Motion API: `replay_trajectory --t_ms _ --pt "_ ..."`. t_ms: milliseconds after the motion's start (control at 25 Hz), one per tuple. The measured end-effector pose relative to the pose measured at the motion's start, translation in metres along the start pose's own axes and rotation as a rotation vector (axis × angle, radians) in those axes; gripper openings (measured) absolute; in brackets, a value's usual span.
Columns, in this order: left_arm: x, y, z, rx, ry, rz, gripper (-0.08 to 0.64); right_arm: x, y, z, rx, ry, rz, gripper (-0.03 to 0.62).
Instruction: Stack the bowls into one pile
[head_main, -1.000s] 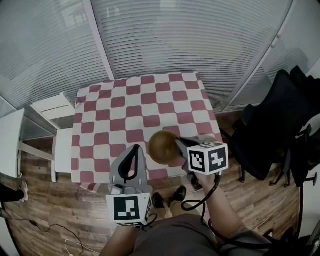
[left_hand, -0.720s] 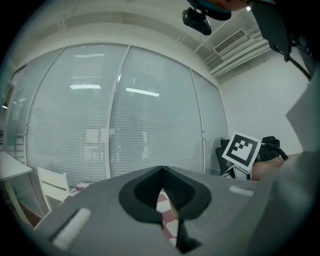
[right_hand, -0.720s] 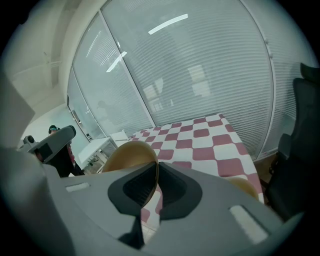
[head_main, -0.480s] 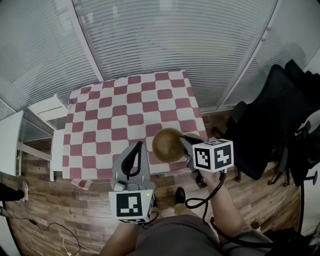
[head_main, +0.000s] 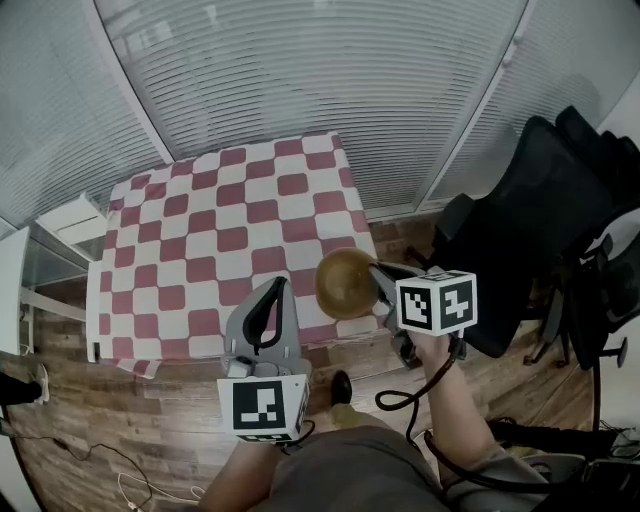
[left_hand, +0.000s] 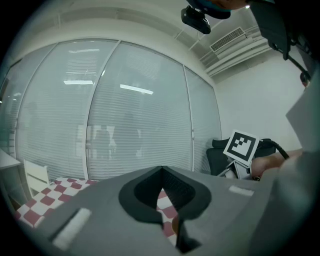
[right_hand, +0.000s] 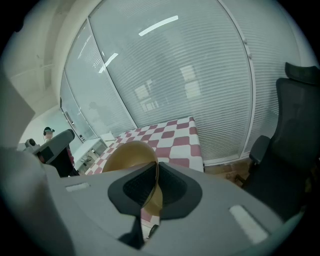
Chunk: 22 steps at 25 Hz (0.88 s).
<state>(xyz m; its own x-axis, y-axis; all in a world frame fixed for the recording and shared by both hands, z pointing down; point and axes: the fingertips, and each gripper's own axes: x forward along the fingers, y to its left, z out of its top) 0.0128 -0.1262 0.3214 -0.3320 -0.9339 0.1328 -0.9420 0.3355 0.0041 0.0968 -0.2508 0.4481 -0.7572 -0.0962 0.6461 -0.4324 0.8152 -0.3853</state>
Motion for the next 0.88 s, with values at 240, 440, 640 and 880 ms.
replay_trajectory --t_ms 240,440,640,880 --pt "0.016 -0.003 -0.01 -0.009 0.034 0.017 0.0 0.012 -0.017 -0.009 0.004 0.047 0.006 0.044" --pt "0.028 -0.001 -0.028 -0.021 0.072 0.018 0.0 0.031 -0.024 -0.022 0.015 0.09 0.015 0.044" --pt "0.034 0.001 -0.045 -0.038 0.112 0.019 0.0 0.044 -0.032 -0.042 0.02 0.145 0.002 0.044" --pt "0.04 0.007 -0.066 -0.059 0.157 0.024 0.0 0.057 -0.04 -0.06 0.006 0.198 -0.02 0.044"
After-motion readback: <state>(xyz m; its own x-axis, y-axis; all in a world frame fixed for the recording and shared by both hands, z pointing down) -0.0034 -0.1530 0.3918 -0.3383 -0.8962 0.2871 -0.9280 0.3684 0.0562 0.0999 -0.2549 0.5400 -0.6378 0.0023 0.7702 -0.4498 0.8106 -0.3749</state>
